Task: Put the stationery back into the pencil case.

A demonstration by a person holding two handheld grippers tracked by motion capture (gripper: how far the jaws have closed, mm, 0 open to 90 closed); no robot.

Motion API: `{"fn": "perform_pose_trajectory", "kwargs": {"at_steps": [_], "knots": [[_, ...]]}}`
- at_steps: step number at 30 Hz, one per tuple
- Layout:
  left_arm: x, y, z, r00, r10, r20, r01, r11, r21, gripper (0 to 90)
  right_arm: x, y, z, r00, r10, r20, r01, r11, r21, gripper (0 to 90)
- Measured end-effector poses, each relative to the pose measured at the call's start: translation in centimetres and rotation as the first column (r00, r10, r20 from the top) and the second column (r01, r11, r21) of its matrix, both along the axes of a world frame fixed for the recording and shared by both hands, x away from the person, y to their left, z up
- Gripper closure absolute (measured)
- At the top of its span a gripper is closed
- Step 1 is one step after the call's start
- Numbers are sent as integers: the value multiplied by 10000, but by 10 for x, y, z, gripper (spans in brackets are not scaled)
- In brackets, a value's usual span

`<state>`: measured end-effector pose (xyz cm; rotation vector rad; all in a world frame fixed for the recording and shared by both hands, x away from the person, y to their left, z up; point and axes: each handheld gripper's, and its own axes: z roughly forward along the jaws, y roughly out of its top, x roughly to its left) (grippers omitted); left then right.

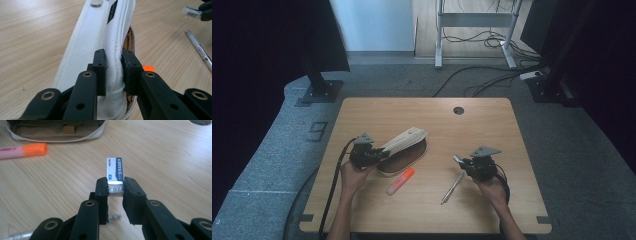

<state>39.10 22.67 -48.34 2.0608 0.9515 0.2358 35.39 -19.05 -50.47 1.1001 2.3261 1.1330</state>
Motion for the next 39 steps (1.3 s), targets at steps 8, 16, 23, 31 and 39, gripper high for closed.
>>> {"fn": "perform_pose_trajectory", "kwargs": {"at_steps": [8,16,23,31,39], "knots": [[-1,0,0,10000,-13,96,13,10000,33,754,14,23,3,9990,453,48,-452,9987,-229,726],[0,1,0,10000,-3,72,3,10000,-77,757,31,47,3,9965,830,-50,-831,9961,-311,726],[0,2,0,10000,-6,68,7,9999,-118,757,41,61,1,9945,1036,-167,-1040,9942,-256,726],[0,2,0,10000,-28,87,29,9999,-108,756,55,80,1,9915,1284,-196,-1292,9905,-462,725],[0,2,0,9999,-24,122,25,10000,-80,757,68,99,2,9880,1516,-276,-1530,9866,-571,725]]}}
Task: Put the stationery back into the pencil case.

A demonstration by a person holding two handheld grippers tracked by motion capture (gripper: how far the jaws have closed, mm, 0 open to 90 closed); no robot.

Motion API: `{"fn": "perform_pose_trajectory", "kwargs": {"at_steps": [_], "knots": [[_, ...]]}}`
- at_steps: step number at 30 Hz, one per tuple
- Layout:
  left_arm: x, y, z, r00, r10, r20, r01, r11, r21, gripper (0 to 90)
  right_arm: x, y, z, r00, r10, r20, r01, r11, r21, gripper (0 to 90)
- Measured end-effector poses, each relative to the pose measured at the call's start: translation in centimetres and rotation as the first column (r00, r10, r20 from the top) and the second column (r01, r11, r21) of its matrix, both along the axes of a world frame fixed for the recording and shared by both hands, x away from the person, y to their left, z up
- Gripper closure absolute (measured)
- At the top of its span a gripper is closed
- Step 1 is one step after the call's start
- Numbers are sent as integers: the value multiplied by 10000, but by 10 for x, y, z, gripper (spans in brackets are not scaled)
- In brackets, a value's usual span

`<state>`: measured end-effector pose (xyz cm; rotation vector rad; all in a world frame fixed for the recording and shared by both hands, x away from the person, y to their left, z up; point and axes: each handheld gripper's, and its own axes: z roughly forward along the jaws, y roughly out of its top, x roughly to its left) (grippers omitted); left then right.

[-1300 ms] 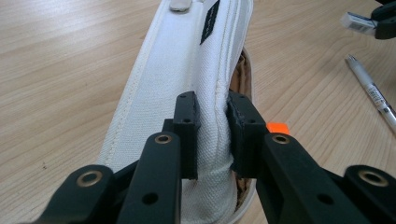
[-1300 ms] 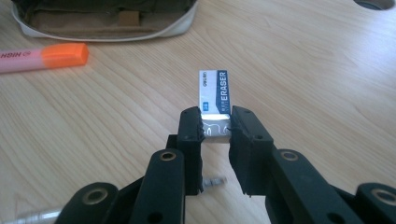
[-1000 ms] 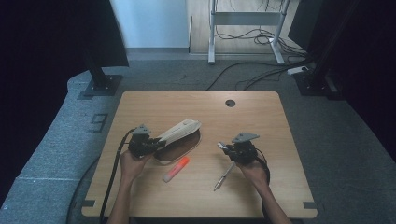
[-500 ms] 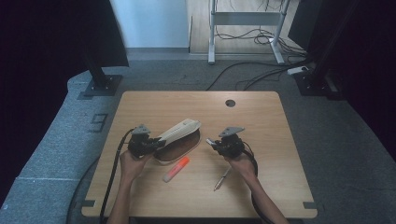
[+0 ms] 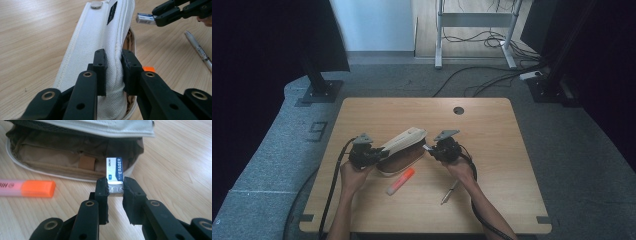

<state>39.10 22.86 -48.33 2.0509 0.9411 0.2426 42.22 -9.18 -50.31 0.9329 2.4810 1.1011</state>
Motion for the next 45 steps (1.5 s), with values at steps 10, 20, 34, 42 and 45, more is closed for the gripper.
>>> {"fn": "perform_pose_trajectory", "kwargs": {"at_steps": [10,20,34,42,45], "knots": [[0,0,0,10000,-12,24,12,10000,8,756,15,24,-5,9997,234,-91,-236,9995,-187,725],[-1,0,1,10000,-45,59,44,10000,21,756,29,44,-10,9993,368,-78,-371,9985,-397,724],[-1,-2,1,9999,-93,44,93,10000,-6,755,45,60,-19,9995,289,-150,-296,9984,-481,723],[-1,-3,1,9999,-162,61,162,9999,34,755,50,66,-26,9993,248,-277,-259,9989,-399,715],[-1,-2,0,9999,-137,41,137,9999,35,755,50,65,-28,9991,169,-393,-181,9993,-320,634]]}}
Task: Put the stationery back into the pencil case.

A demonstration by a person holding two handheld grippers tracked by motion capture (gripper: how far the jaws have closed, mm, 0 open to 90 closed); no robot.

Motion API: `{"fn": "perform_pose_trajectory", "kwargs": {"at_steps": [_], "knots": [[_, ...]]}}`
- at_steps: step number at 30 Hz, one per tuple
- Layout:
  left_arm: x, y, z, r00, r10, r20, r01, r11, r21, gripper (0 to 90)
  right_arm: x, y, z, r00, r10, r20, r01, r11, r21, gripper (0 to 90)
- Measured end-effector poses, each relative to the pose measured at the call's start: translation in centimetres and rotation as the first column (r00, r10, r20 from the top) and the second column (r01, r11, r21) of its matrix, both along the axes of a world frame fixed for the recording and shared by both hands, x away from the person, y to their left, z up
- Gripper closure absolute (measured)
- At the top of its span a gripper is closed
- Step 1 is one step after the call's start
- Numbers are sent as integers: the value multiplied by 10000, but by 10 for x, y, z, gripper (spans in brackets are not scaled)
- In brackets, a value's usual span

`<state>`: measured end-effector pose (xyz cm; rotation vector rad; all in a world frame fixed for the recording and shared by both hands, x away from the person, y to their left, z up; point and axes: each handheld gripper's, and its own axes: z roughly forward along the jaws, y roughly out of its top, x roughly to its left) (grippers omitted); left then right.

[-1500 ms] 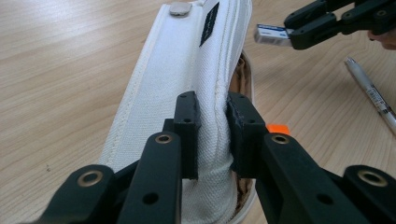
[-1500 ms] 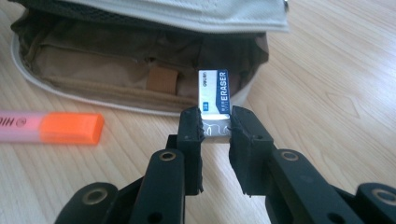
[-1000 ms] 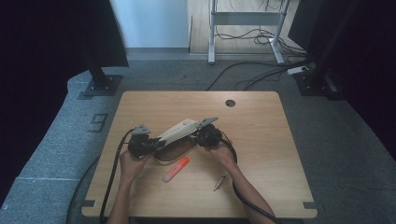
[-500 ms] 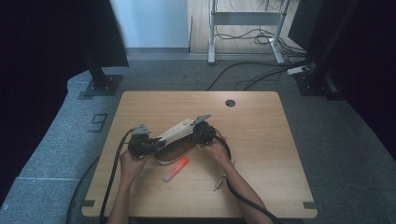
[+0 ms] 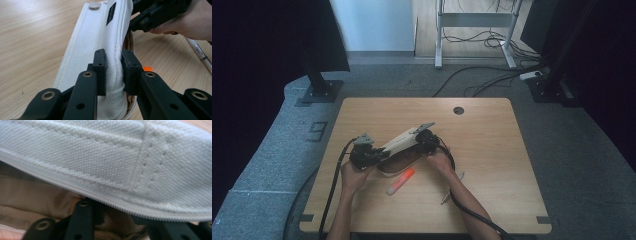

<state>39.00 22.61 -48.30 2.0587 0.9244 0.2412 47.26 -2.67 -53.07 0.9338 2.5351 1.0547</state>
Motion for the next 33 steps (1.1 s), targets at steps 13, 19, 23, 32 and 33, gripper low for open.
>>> {"fn": "perform_pose_trajectory", "kwargs": {"at_steps": [13,19,23,32,33], "knots": [[0,0,-1,10000,23,-19,-23,10000,-40,755,-13,-16,18,9997,169,-154,-171,9997,-166,350],[1,1,-1,10000,26,-25,-27,10000,-60,755,-23,-24,22,9997,212,116,-208,9992,-333,251],[1,1,-2,10000,22,-30,-22,10000,-76,754,-29,-29,24,9997,201,155,-197,9995,-260,212],[0,1,-2,10000,-12,-29,12,10000,-38,753,-44,-46,27,9998,-61,165,65,9997,-219,180],[0,1,-2,10000,-13,-31,12,10000,-37,753,-45,-48,27,9997,-65,215,70,9997,-223,180]]}}
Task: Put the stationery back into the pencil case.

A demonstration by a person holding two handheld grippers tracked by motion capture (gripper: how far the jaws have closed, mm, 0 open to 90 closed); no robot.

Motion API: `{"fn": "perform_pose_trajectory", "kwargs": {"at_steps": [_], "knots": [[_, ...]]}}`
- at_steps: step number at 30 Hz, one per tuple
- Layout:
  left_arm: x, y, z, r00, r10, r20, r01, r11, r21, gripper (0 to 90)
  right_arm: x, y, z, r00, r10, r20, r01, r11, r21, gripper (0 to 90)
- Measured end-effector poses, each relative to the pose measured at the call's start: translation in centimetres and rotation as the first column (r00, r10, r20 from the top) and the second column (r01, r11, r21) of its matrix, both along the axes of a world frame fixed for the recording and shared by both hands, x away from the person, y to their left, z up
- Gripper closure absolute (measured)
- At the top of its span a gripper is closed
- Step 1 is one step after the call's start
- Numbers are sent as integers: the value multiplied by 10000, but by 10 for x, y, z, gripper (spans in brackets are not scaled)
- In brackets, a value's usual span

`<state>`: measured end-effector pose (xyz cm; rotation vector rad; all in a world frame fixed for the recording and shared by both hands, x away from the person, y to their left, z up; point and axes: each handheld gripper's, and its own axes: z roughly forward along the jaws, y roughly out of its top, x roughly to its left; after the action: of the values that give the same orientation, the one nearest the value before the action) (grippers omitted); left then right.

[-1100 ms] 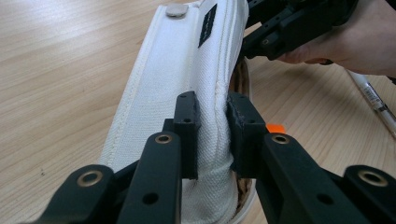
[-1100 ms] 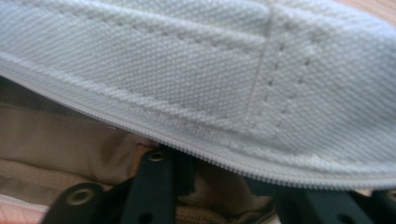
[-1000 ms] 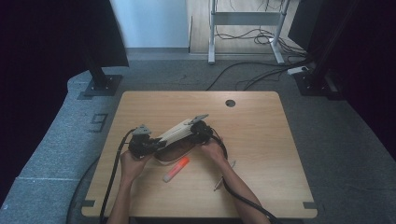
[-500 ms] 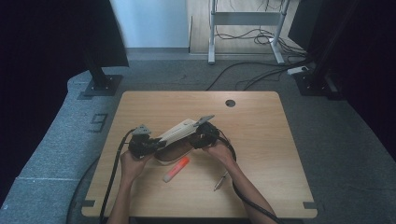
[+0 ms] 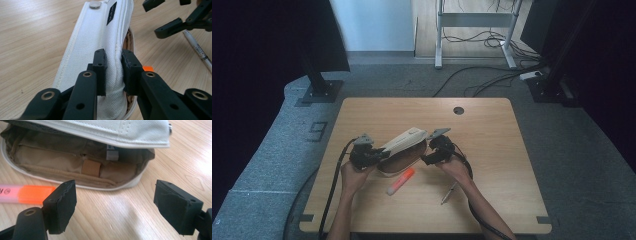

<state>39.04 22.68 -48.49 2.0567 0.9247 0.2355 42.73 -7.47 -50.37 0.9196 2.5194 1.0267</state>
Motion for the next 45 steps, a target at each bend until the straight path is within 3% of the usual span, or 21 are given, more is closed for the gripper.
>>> {"fn": "perform_pose_trajectory", "kwargs": {"at_steps": [6,20,25,38,45], "knots": [[0,-1,0,10000,-24,8,24,10000,43,753,-12,-11,2,9999,-133,-55,133,9999,10,181],[-1,-1,0,10000,-51,37,51,9999,109,751,-43,-36,2,9969,-716,338,723,9972,-204,145],[-1,-1,0,10000,-56,46,56,9999,125,751,-50,-44,2,9959,-853,290,855,9963,-45,142],[-1,-1,0,10000,-76,45,75,9999,151,749,-76,-69,-10,9913,-1304,194,1304,9915,-2,162],[-1,-2,0,10000,-88,44,87,9998,185,748,-93,-80,-17,9863,-1642,135,1637,9861,276,197]]}}
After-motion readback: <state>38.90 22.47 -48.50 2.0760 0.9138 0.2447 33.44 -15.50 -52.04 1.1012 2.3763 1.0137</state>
